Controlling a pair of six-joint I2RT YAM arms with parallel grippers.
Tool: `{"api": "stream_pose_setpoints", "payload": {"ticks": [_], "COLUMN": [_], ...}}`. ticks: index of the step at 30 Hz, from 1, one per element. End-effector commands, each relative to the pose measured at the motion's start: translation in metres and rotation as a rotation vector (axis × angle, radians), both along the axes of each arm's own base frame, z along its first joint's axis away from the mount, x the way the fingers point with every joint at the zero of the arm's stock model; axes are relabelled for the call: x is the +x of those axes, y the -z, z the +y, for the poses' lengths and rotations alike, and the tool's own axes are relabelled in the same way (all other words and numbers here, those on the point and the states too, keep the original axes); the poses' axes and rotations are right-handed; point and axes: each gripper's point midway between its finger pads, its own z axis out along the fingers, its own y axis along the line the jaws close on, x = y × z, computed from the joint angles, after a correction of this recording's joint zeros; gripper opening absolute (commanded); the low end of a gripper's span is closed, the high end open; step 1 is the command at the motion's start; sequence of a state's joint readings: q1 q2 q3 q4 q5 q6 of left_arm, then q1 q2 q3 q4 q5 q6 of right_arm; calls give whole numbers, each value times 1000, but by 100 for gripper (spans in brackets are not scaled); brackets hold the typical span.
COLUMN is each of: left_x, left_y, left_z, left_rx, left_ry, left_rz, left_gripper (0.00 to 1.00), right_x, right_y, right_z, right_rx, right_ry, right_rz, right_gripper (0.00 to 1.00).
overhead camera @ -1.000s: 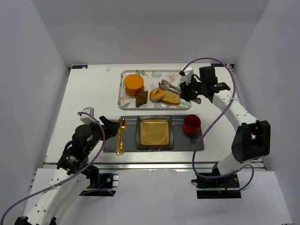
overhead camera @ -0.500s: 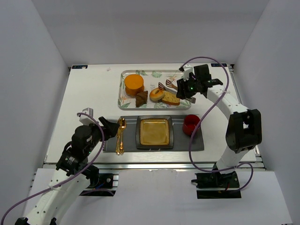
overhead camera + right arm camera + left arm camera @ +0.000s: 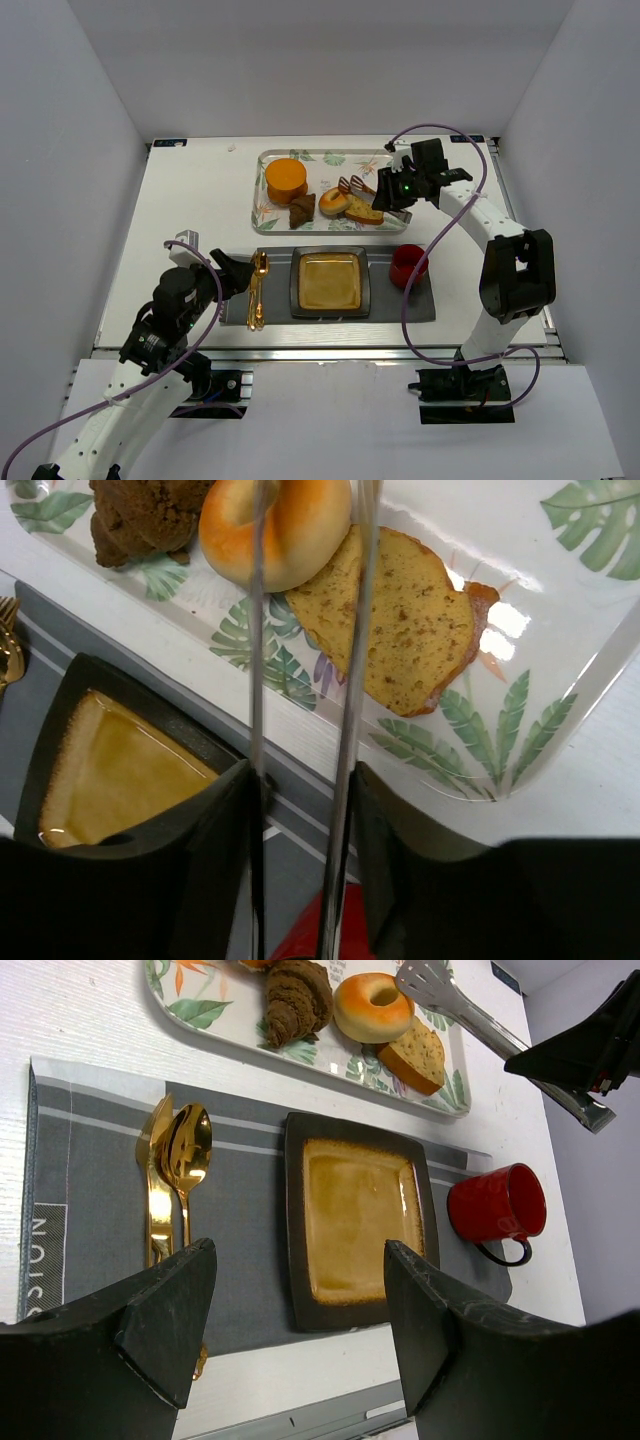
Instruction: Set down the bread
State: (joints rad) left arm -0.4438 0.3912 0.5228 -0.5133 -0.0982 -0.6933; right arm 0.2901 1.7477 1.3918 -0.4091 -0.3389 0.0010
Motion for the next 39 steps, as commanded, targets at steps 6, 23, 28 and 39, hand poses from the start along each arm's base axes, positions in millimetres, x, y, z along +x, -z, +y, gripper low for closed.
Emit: {"api": "stream_pose_setpoints", "payload": {"ticks": [6, 23, 28, 39], "left_x": [2, 1, 2, 4], "left_y": [-16, -19, -22, -19], "left_z": [5, 5, 6, 1], "left_rx": [-11, -24, -23, -29], "left_ry": [-30, -32, -36, -20], "left_rz": [-32, -42, -49, -50], "left_gripper": [77, 77, 77, 77], "right_x": [0, -16, -81, -182], "right_y": [-5, -78, -72, 2], "right_z": [9, 0, 6, -10], "right_rx": [68, 250, 244, 14], "right_ry": [9, -61, -241, -471], "right_rz": [22, -58, -3, -37], "right_gripper": [32, 8, 5, 6]}}
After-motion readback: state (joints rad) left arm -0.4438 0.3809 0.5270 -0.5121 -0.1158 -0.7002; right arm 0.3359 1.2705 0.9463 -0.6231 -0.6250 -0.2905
